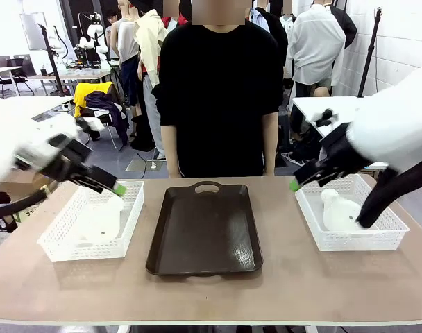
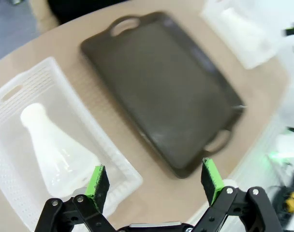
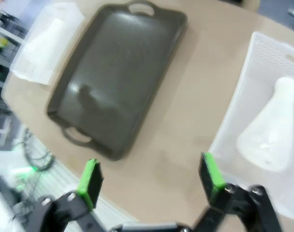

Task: Prepare the laboratory tools.
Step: Pick up the Big flask that the person points to.

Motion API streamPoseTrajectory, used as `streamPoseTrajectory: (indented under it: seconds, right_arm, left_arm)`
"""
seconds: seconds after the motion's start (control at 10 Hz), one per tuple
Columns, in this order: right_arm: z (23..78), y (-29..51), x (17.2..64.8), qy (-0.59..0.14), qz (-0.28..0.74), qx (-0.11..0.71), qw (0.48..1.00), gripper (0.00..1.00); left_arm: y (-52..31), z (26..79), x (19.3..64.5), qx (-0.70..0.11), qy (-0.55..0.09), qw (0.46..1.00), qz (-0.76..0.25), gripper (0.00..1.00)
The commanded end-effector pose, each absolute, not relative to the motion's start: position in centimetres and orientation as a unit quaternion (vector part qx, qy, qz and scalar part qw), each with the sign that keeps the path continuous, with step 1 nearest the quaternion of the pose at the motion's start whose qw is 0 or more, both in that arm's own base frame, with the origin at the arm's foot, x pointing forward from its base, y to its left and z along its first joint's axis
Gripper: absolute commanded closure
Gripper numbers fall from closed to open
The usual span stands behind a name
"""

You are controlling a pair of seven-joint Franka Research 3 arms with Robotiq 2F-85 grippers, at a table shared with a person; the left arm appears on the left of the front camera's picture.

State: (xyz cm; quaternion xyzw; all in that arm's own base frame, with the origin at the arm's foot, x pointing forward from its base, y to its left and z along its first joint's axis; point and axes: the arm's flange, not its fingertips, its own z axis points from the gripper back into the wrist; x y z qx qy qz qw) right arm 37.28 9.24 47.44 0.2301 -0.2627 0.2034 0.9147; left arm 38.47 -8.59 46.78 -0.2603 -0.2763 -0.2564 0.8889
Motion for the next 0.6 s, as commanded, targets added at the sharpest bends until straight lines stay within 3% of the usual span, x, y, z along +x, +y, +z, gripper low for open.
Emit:
streamPoseTrajectory:
  seconds: [0.0, 0.2, 0.4, 0.5]
  right_arm:
    - [48.0, 5.2, 38.3, -0.239, 0.178, 0.346, 0.89, 0.0]
    - [47.5, 1.6, 38.6, -0.207, 0.176, 0.463, 0.843, 0.0]
    - [46.0, -1.0, 38.9, -0.168, 0.183, 0.537, 0.806, 0.0]
    - [45.3, -1.8, 39.1, -0.166, 0.174, 0.559, 0.793, 0.0]
  left_arm:
    - [-4.6, 47.0, 38.7, -0.374, -0.25, 0.857, -0.253, 0.0]
    - [-1.8, 45.7, 39.1, -0.45, -0.238, 0.832, -0.218, 0.0]
    - [0.6, 44.2, 39.2, -0.554, -0.182, 0.785, -0.211, 0.0]
    - [1.2, 43.7, 39.1, -0.566, -0.163, 0.781, -0.207, 0.0]
